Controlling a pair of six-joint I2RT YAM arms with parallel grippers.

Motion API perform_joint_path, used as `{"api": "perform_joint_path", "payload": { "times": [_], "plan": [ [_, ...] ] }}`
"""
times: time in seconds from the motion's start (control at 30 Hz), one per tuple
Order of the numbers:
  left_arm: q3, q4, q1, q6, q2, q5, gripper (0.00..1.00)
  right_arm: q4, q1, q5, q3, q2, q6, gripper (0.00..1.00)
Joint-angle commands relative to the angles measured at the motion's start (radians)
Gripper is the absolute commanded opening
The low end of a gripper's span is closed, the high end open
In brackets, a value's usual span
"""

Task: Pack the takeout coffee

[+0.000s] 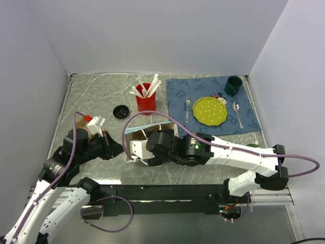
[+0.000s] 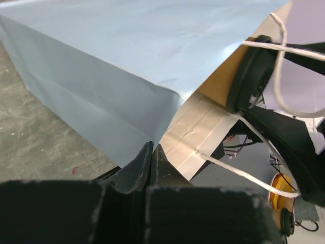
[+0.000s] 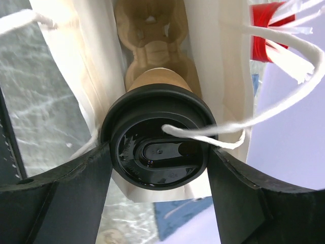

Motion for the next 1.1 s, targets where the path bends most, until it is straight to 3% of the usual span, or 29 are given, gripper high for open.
{"api": "perform_joint_path", "payload": {
  "times": [0.0, 0.4, 0.6, 0.73, 0.8, 0.83, 0.93, 1.07],
  "plan": [
    [-0.024, 0.076, 0.002, 0.013, -0.045, 0.08, 0.01, 0.008, -0.016, -0.035, -0.014, -0.009, -0.104, 0.36],
    [-0.004, 0.054, 0.003, 0.131, -0.013, 0.169, 0.01, 0.057, -0.036, -0.037, 0.084, 0.051, -0.18, 0.36],
    [0.033, -0.01, 0.002, 0.203, 0.015, 0.147, 0.01, 0.086, -0.053, -0.044, 0.044, 0.046, -0.174, 0.36],
    [0.051, -0.013, 0.002, 0.162, 0.015, 0.09, 0.01, 0.132, -0.067, -0.04, -0.028, 0.016, -0.158, 0.35],
    [0.051, -0.006, 0.002, 0.115, 0.013, 0.044, 0.06, 0.132, -0.065, -0.047, -0.063, 0.003, -0.141, 0.35],
    [0.054, -0.012, 0.002, 0.098, 0.013, 0.025, 0.19, 0.117, -0.065, -0.052, -0.068, 0.002, -0.119, 0.35],
    [0.064, -0.016, 0.002, 0.055, 0.03, 0.005, 0.38, 0.112, -0.057, -0.084, -0.058, -0.006, -0.053, 0.34],
    [0.079, -0.048, 0.002, 0.045, 0.02, -0.007, 0.42, 0.14, -0.036, -0.098, -0.059, -0.01, -0.013, 0.34]
  ]
}}
